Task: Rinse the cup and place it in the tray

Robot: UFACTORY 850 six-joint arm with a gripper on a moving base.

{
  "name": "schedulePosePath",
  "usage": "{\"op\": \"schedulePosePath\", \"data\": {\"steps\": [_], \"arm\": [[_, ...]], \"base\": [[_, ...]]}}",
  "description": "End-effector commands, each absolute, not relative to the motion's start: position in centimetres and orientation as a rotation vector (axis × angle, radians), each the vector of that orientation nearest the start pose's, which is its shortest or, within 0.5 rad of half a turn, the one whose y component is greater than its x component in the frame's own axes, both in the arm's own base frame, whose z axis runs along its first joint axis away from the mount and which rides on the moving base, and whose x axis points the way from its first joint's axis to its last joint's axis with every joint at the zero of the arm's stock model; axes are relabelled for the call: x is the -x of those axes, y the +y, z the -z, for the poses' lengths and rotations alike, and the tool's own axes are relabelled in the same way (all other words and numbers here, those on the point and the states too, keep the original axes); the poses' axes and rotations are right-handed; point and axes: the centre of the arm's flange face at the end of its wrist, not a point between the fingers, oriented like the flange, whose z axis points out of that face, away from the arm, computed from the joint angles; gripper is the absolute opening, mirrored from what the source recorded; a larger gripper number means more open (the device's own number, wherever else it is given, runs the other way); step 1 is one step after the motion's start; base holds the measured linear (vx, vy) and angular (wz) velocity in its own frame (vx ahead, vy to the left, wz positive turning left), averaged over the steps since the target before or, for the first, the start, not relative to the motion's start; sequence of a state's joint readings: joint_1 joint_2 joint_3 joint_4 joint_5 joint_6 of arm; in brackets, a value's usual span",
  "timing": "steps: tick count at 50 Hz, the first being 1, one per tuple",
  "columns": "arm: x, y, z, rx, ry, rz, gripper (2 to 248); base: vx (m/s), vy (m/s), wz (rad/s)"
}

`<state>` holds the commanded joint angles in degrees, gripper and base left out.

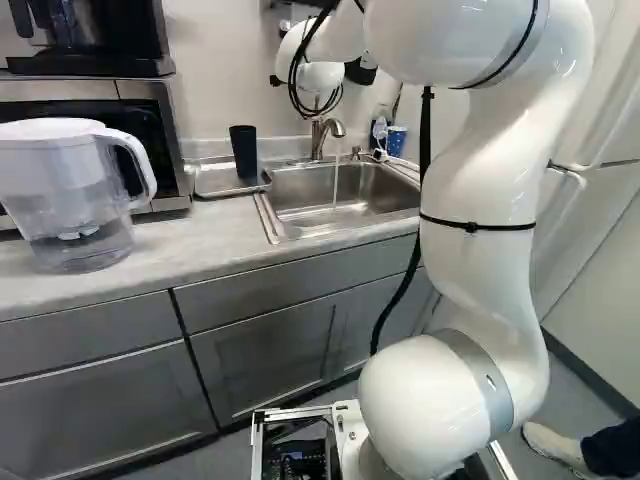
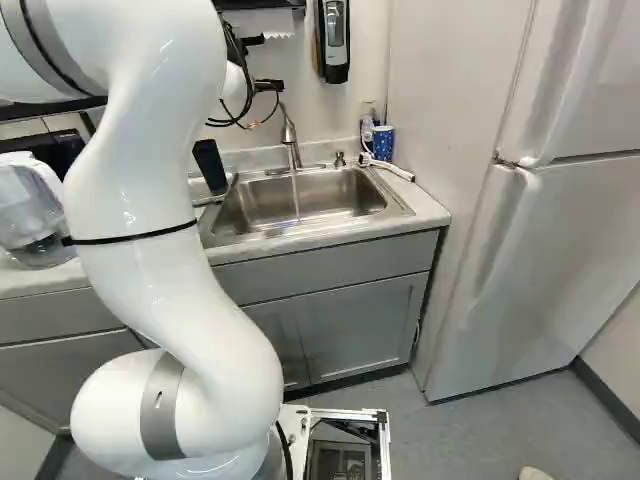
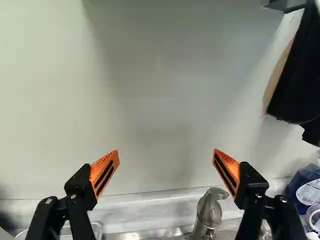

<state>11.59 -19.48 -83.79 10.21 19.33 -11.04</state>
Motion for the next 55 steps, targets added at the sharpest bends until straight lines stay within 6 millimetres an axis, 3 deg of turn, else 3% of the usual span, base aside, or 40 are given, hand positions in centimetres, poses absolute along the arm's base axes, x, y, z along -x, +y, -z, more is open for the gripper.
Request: {"op": "schedulePosePath", "data": {"steps": [32,55], "arm": [[-65.3,13.0,-66.5,2.359,-0.22,1.937,247],[-63.8,12.6,-66.1,2.419,-0.233,1.856,247]], "base": [[0.0,0.0,0.0],[0.0,0.0,0.0]]}}
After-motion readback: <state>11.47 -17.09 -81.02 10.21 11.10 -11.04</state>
